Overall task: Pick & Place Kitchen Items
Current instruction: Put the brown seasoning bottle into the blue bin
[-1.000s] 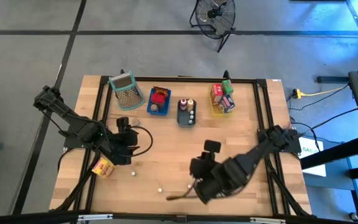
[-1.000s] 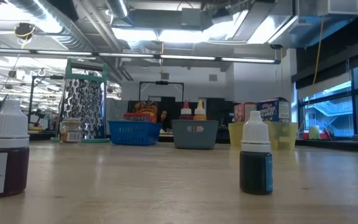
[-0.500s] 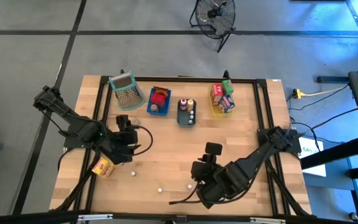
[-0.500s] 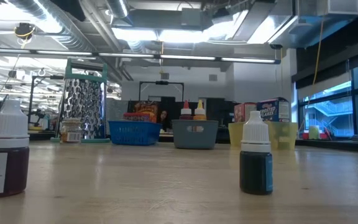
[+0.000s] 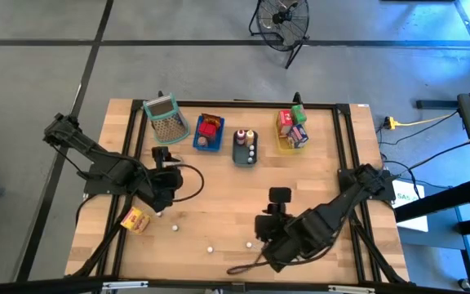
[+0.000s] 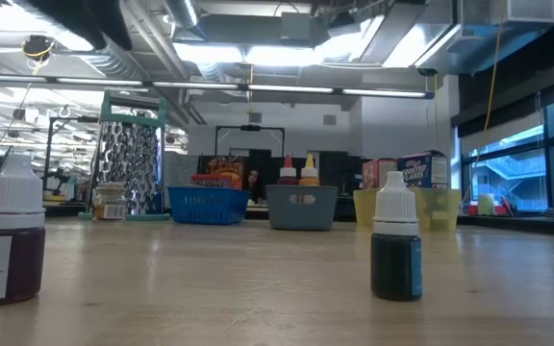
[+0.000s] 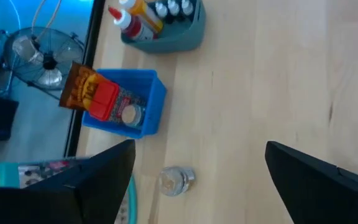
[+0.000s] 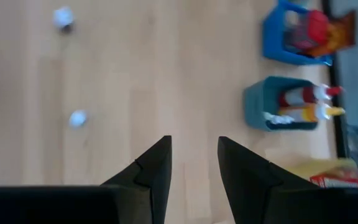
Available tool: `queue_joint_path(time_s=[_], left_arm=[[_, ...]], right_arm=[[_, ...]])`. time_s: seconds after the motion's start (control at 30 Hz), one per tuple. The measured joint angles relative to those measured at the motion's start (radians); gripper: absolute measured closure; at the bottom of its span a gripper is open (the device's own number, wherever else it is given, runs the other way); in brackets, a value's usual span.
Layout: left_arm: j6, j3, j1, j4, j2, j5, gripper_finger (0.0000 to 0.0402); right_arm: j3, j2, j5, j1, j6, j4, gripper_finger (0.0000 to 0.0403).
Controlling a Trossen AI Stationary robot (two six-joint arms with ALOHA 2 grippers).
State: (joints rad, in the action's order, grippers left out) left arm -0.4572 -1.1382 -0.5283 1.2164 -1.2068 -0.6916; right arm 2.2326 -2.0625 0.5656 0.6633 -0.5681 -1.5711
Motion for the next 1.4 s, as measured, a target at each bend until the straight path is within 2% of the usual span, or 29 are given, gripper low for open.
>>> queue_joint_path(time_s=[0.13, 0.23, 0.33, 0.43, 0.57, 0.7, 0.83, 1.03, 1.17, 1.27, 1.4], left_arm=[[-0.052, 0.014, 0.034, 0.034, 0.001, 0.012, 0.0045], [-0.08, 0.016, 0.078, 0.046, 0.011, 0.059, 0.0045], [-0.011, 0.019, 0.123, 0.062, 0.051, 0.109, 0.0045], [0.085, 0.04, 0.193, 0.055, 0.136, 0.225, 0.0045], [0.181, 0.116, 0.309, -0.074, 0.293, 0.408, 0.0045], [0.194, 0.213, 0.409, -0.189, 0.419, 0.433, 0.0045], [0.211, 0.322, 0.488, -0.278, 0.477, 0.5, 0.0045], [0.224, 0.455, 0.605, -0.329, 0.472, 0.541, 0.0045], [0.216, 0.469, 0.698, -0.374, 0.44, 0.6, 0.0045], [0.157, 0.469, 0.754, -0.401, 0.406, 0.59, 0.0045], [-0.054, 0.5, 0.816, -0.399, 0.342, 0.536, 0.0045]], right_arm=[[0.0, 0.073, -0.026, 0.023, 0.036, 0.0, 0.027], [-0.003, 0.157, 0.063, 0.052, 0.0, 0.001, 0.027], [-0.056, 0.238, 0.175, 0.097, -0.044, 0.001, 0.027], [-0.169, 0.311, 0.26, 0.138, -0.124, 0.002, 0.027], [-0.387, 0.415, 0.356, 0.179, -0.251, -0.001, 0.027], [-0.605, 0.494, 0.45, 0.206, -0.386, -0.001, 0.027], [-0.762, 0.552, 0.547, 0.231, -0.514, -0.002, 0.027], [-0.9, 0.607, 0.593, 0.249, -0.67, -0.001, 0.027], [-0.927, 0.607, 0.594, 0.249, -0.703, 0.01, 0.027], [-0.936, 0.607, 0.594, 0.249, -0.699, 0.038, 0.027], [-0.937, 0.607, 0.593, 0.249, -0.695, 0.05, 0.027]])
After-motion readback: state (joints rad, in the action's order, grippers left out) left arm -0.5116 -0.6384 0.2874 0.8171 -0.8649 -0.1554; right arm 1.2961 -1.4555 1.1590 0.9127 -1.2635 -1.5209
